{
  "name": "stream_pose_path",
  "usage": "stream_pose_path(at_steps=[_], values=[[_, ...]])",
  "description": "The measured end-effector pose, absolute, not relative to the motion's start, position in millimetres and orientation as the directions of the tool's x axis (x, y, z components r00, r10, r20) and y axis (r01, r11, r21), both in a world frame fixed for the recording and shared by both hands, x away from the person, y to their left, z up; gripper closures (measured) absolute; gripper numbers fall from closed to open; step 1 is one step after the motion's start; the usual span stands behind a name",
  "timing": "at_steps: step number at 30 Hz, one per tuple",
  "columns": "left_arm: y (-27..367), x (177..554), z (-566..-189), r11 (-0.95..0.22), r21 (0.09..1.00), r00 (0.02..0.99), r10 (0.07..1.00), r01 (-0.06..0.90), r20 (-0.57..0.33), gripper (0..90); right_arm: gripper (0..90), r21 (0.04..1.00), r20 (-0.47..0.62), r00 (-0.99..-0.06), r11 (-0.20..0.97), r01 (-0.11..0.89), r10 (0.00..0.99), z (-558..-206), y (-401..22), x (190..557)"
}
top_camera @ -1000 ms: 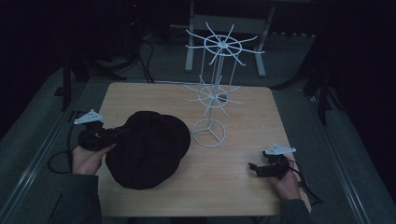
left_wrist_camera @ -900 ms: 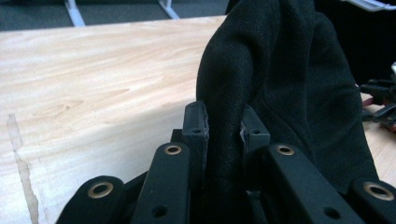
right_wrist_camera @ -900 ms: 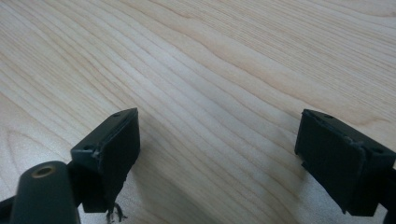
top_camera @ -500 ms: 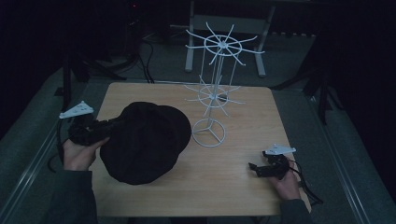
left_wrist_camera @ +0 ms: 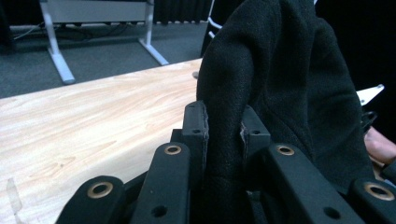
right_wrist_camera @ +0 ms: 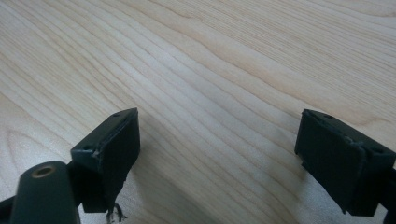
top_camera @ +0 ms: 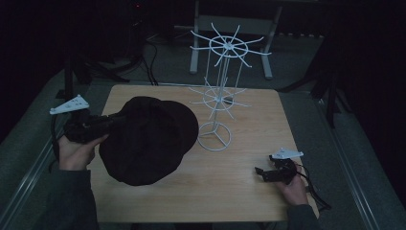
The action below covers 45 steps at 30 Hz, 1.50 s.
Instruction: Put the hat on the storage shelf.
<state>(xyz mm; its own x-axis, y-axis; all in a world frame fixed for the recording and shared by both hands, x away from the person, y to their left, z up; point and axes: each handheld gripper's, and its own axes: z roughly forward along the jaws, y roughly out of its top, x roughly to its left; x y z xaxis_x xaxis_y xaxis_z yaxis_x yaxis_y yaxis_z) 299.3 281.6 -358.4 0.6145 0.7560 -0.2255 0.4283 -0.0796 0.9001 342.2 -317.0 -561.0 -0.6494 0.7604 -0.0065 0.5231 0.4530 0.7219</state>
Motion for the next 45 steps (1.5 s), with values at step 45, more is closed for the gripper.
stream_pose_path(at_steps=[45], values=[[258.6,314.3,-297.9,-0.055,0.949,0.748,0.631,0.310,-0.208,77.9,13.9,0.721,-0.005,-0.649,0.452,0.525,0.761,-560.9,-317.0,342.1]])
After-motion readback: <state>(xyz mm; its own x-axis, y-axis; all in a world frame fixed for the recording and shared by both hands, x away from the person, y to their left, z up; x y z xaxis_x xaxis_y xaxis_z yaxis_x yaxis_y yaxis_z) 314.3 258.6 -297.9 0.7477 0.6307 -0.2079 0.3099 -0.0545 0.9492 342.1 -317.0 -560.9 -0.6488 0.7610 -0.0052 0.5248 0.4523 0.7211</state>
